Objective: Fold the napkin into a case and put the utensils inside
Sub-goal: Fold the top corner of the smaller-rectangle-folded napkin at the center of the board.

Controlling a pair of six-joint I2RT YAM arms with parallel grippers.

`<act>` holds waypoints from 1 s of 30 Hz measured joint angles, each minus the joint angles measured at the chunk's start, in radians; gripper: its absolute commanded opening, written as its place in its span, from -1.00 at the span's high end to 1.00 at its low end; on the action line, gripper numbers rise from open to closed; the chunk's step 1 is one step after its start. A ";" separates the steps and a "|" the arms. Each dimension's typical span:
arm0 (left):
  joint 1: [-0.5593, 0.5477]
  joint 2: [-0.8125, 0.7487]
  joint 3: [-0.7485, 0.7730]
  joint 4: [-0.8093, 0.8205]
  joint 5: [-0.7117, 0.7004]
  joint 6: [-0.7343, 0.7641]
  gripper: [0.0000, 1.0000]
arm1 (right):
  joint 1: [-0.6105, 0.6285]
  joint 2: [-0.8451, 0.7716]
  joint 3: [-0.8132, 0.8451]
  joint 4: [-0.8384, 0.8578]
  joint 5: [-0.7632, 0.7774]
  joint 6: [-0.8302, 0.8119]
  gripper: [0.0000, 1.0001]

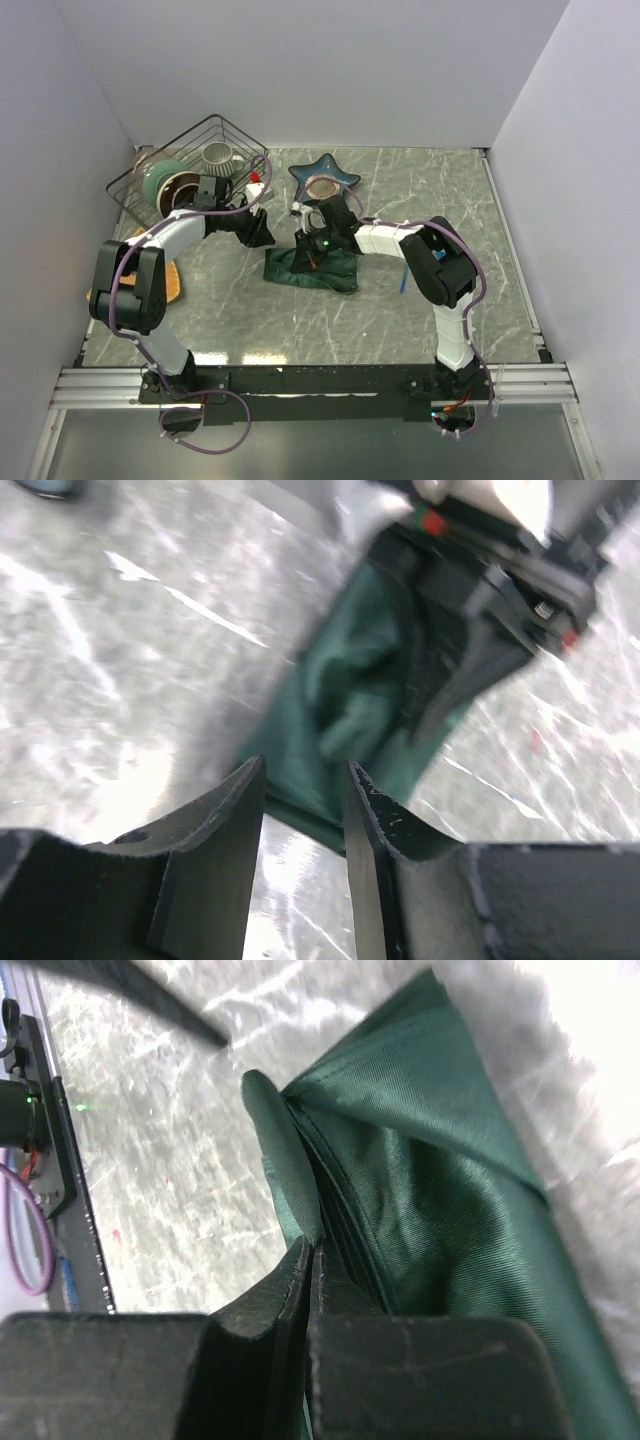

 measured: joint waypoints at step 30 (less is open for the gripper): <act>-0.166 0.035 -0.052 0.006 -0.329 0.164 0.35 | -0.020 0.000 -0.066 0.050 -0.019 0.300 1.00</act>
